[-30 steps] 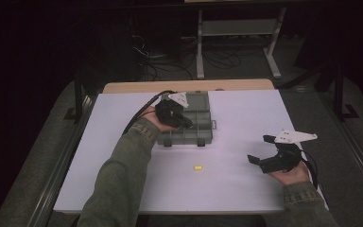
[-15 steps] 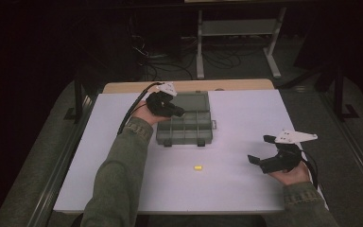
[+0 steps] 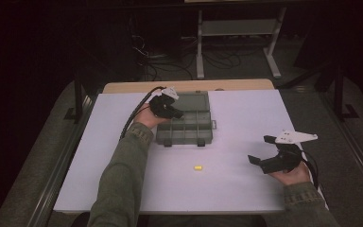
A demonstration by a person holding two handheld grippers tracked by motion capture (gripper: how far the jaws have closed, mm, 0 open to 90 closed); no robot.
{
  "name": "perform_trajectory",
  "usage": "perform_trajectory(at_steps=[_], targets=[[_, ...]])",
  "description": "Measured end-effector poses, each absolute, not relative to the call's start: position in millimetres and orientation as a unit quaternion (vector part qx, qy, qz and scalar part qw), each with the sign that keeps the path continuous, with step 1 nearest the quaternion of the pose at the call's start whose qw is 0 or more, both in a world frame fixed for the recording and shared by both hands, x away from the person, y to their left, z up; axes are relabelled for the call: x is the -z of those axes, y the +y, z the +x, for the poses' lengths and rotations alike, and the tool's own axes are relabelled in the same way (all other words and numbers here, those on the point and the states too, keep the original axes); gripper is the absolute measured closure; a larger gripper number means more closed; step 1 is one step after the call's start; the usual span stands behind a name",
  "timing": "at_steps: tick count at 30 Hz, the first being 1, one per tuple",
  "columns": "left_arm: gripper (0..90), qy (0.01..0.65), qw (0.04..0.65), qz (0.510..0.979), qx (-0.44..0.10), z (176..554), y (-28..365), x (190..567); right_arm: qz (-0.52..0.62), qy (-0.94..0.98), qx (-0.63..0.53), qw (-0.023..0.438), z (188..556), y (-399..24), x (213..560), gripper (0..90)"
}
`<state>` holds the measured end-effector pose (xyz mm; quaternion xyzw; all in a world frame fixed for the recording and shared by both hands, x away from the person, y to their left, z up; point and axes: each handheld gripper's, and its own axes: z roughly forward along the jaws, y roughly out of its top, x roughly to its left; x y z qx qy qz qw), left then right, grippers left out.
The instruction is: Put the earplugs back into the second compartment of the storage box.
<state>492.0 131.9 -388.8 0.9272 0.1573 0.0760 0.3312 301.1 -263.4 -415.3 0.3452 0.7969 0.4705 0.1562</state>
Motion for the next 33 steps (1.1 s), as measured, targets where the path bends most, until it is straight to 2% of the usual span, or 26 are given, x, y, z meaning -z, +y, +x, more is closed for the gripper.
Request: perform_trajectory(at_steps=[4,6,8,12,19,20,24,33], targets=[[81.7,0.175,0.327,0.925,-0.077,493.8,132.1,391.6,0.345,0.797,-0.471,0.154,301.3,-263.4,415.8,0.0],[76.5,0.181,0.334,0.922,-0.072,494.0,133.7,390.0,0.345,0.797,-0.471,0.154,301.1,-263.2,415.7,0.0],[67.1,0.185,0.33,0.923,-0.069,492.9,134.6,388.6,0.345,0.797,-0.471,0.154,300.9,-263.2,415.7,0.0],[63.3,0.182,0.322,0.926,-0.076,489.5,135.2,384.8,0.345,0.797,-0.471,0.154,301.0,-262.9,415.9,0.0],[48.6,0.183,0.347,0.918,-0.058,484.1,138.0,372.7,0.346,0.796,-0.471,0.155,300.0,-263.6,414.9,0.0],[43.9,0.183,0.348,0.918,-0.056,483.0,138.0,371.2,0.346,0.796,-0.472,0.156,300.0,-263.9,414.7,0.0],[37.5,0.183,0.348,0.918,-0.046,478.5,136.8,368.5,0.346,0.795,-0.472,0.156,300.0,-264.4,414.7,0.0],[17.0,0.176,0.333,0.924,-0.062,464.6,125.5,360.9,0.347,0.795,-0.472,0.157,299.6,-264.8,414.7,0.0]])
